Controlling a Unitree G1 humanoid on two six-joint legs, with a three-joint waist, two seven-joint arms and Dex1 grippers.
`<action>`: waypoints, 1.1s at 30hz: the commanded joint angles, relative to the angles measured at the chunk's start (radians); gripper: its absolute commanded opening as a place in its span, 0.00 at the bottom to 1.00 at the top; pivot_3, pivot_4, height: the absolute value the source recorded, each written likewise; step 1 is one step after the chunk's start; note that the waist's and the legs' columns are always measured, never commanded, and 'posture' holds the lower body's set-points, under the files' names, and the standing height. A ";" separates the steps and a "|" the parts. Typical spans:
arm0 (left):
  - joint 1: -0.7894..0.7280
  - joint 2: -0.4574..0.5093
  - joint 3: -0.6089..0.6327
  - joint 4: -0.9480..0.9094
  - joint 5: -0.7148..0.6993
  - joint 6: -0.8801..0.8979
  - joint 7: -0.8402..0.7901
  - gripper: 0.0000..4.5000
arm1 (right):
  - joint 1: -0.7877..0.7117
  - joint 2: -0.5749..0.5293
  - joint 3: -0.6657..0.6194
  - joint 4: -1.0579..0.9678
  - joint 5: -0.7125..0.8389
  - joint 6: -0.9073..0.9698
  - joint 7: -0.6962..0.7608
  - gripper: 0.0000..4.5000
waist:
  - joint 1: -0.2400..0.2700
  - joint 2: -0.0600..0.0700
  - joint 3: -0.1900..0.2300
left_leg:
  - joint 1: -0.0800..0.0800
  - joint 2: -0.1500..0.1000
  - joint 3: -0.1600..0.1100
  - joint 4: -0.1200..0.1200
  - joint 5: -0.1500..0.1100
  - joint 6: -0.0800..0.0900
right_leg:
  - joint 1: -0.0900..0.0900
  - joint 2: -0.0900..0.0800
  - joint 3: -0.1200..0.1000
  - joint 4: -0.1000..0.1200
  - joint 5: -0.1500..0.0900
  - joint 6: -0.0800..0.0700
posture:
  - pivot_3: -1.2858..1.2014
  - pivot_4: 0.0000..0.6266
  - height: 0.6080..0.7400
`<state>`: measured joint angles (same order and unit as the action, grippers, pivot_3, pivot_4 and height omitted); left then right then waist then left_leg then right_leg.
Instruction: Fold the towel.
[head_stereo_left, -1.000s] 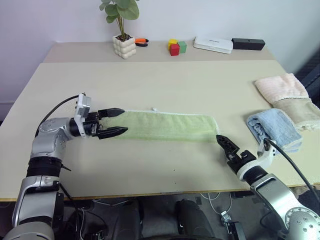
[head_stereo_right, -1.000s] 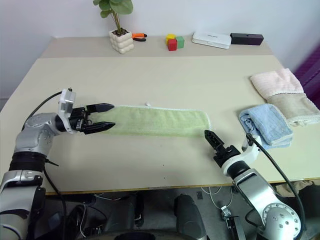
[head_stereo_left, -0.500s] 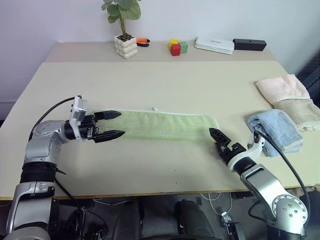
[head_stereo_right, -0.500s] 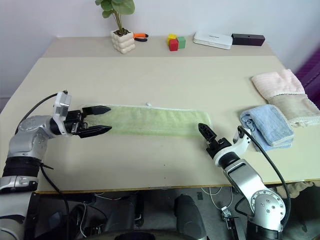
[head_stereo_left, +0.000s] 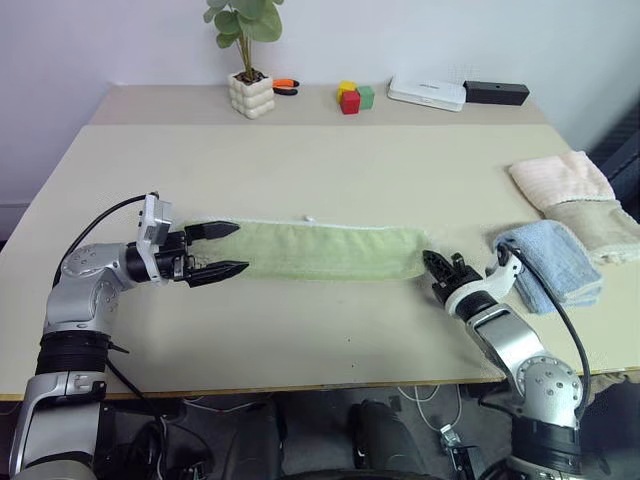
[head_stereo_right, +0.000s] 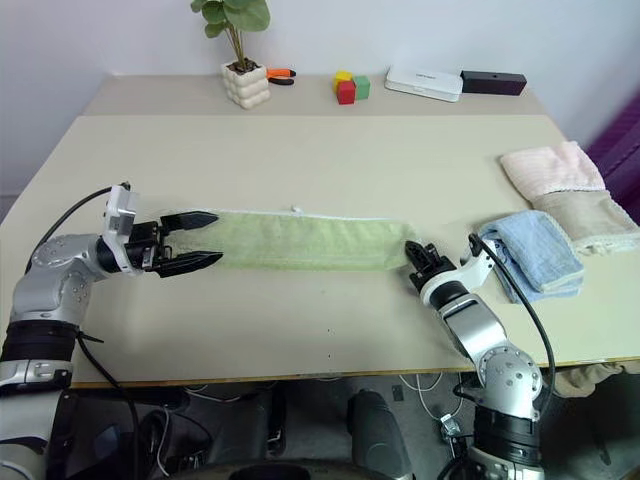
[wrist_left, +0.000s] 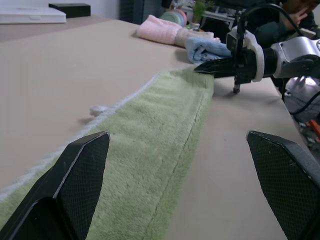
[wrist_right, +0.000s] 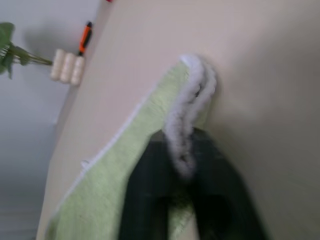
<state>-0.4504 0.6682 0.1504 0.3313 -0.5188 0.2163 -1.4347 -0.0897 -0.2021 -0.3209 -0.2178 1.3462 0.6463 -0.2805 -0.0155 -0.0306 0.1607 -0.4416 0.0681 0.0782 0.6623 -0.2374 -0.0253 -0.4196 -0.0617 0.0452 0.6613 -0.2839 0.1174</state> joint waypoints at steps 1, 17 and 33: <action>-0.004 0.012 0.029 -0.026 -0.019 -0.006 0.003 1.00 | -0.033 -0.018 -0.008 0.051 -0.078 -0.016 0.025 0.01 | 0.001 0.000 0.000 | 0.000 0.000 0.000 0.000 0.000 0.000 | 0.000 0.000 0.000 0.000 0.000 0.000 | 0.52 0.24 0.96; -0.008 -0.012 0.034 -0.011 -0.020 -0.049 0.021 1.00 | -0.120 -0.448 0.145 0.047 -0.520 0.089 0.383 0.01 | 0.002 0.003 0.002 | -0.001 0.000 0.001 0.000 0.000 0.001 | -0.001 0.000 0.001 -0.001 0.000 0.000 | 0.52 0.24 0.96; 0.012 0.013 0.055 -0.038 -0.024 -0.050 0.010 1.00 | -0.348 -0.461 0.377 -0.158 -0.768 0.150 0.590 0.01 | 0.004 0.003 0.002 | -0.002 0.000 0.001 0.000 0.000 0.001 | -0.002 0.000 0.001 -0.001 0.000 0.000 | 0.52 0.24 0.96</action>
<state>-0.4386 0.6590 0.1752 0.3303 -0.5263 0.1704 -1.4164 -0.4138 -0.6702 0.0497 -0.3248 0.5909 0.7821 0.2957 -0.0112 -0.0280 0.1623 -0.4435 0.0676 0.0792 0.6628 -0.2378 -0.0247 -0.4220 -0.0616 0.0461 0.6604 -0.2840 0.1175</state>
